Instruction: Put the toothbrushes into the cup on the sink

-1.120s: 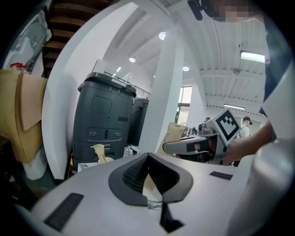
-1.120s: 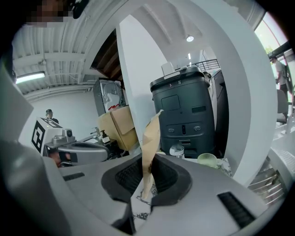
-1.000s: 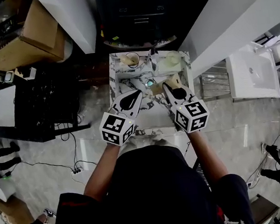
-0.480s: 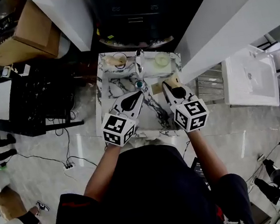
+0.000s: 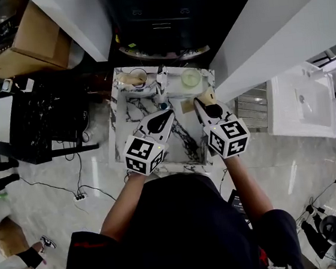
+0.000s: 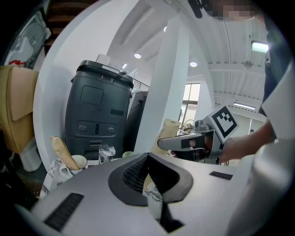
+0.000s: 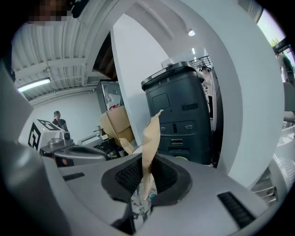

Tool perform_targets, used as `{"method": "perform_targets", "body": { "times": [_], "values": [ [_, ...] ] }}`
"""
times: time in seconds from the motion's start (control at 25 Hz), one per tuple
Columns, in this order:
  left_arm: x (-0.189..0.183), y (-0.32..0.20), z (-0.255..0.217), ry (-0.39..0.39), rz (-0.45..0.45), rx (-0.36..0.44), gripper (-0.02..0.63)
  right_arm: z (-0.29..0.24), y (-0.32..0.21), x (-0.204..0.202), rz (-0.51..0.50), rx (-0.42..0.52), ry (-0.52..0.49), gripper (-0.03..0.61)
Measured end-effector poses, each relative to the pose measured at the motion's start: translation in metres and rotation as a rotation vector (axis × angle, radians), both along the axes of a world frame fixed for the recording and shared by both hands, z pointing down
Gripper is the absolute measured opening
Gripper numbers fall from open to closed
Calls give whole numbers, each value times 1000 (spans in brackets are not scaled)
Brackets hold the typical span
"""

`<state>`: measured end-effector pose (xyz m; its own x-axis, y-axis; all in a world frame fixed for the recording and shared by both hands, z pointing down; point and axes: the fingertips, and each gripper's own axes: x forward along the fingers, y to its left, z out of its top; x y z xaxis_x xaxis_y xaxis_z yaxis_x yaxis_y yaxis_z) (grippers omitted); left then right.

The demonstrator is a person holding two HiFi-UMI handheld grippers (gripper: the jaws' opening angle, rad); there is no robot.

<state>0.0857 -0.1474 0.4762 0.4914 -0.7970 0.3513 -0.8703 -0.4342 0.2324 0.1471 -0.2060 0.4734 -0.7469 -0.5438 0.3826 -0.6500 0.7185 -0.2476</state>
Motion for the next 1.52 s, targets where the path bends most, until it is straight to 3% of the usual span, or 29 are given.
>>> {"method": "perform_targets", "body": {
  "times": [0.52,0.84,1.52],
  "values": [
    [2,-27,14,2,-4,-40,14,-18,-58,-5,-7,45,-17,61],
    [5,-41,21,11,12,-50,14,-38,-93,-8,6,126,-1,61],
    [6,-45,33,5,13,-76,14,14,-110,-15,28,85,83,61]
  ]
}}
